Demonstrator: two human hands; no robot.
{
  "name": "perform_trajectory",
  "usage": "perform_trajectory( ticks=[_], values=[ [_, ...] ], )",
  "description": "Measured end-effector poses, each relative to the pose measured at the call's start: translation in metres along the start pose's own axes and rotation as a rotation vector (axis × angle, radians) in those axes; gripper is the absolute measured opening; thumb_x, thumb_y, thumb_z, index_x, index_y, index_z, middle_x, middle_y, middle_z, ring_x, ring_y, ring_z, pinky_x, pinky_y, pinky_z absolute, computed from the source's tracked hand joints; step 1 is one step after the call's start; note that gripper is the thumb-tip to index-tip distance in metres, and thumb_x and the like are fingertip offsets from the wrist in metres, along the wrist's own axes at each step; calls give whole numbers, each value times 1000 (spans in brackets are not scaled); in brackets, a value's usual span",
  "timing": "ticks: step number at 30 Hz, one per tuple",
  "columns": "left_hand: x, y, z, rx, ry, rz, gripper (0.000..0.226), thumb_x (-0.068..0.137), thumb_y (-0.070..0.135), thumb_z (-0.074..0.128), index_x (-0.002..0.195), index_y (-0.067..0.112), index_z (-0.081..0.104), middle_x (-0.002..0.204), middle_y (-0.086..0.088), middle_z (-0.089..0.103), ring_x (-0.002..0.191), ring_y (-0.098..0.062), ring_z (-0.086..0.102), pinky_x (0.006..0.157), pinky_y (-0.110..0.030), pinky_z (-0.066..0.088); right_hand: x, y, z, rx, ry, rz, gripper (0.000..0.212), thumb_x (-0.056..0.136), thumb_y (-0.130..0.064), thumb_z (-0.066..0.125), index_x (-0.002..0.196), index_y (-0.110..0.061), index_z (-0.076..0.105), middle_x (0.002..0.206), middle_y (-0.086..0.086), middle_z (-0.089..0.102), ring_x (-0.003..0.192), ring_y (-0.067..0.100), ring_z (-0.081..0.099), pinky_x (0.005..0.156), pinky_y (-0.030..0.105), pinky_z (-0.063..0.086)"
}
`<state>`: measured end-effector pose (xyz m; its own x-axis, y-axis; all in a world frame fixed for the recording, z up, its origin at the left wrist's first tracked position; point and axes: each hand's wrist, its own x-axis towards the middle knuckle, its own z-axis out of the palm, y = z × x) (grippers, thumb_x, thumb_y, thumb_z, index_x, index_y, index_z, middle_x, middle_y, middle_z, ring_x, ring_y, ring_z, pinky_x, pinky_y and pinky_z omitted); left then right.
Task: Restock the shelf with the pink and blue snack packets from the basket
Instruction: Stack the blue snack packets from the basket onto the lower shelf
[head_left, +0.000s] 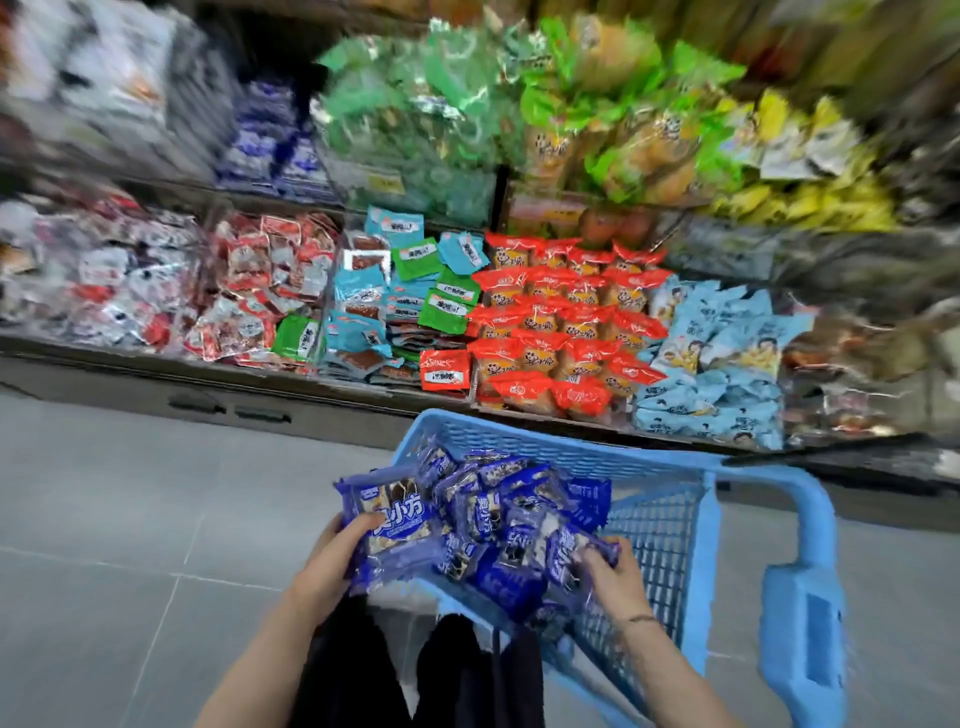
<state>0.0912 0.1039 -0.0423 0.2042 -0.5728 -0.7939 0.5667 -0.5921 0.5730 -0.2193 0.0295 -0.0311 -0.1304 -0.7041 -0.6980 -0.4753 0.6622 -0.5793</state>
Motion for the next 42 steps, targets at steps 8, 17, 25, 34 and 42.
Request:
perform_trajectory(
  ticks=[8, 17, 25, 34, 42],
  values=[
    [-47, 46, -68, -47, 47, 90, 34, 88, 9, 55, 120, -2, 55, 108, -27, 67, 101, -46, 62, 94, -62, 45, -63, -39, 35, 804, -57, 256, 14, 81, -2, 59, 84, -10, 48, 90, 24, 49, 67, 29, 59, 43, 28, 52],
    [-67, 118, -203, -29, 19, 157, 31, 86, 15, 56, 115, 6, 60, 101, -17, 72, 77, -28, 71, 64, -34, 58, -115, -108, 164, 1141, -144, 115, 18, 93, 1, 40, 88, -12, 52, 85, 7, 56, 77, 17, 52, 68, 26, 53],
    [-73, 186, -293, -91, -4, 230, 34, 90, 16, 49, 121, 6, 58, 105, -19, 71, 84, -33, 71, 61, -40, 59, -152, -162, 260, 1412, -143, 148, 14, 91, -13, 46, 84, -14, 58, 65, 6, 71, 60, 20, 68, 72, 31, 53],
    [-31, 244, -294, -124, -22, 204, 41, 92, 18, 46, 129, 4, 53, 122, -23, 62, 103, -38, 64, 70, -39, 60, -121, -211, 278, 1142, -198, 127, 14, 91, 4, 42, 90, -6, 52, 100, 19, 61, 91, 30, 60, 85, 43, 53],
    [30, 326, -261, -118, 48, 245, 36, 83, 20, 61, 118, 12, 61, 104, -10, 73, 91, -30, 67, 68, -37, 53, -37, -310, 298, 983, -96, 29, 26, 90, 9, 45, 113, -4, 43, 83, 18, 59, 78, 28, 58, 77, 37, 57]
  ],
)
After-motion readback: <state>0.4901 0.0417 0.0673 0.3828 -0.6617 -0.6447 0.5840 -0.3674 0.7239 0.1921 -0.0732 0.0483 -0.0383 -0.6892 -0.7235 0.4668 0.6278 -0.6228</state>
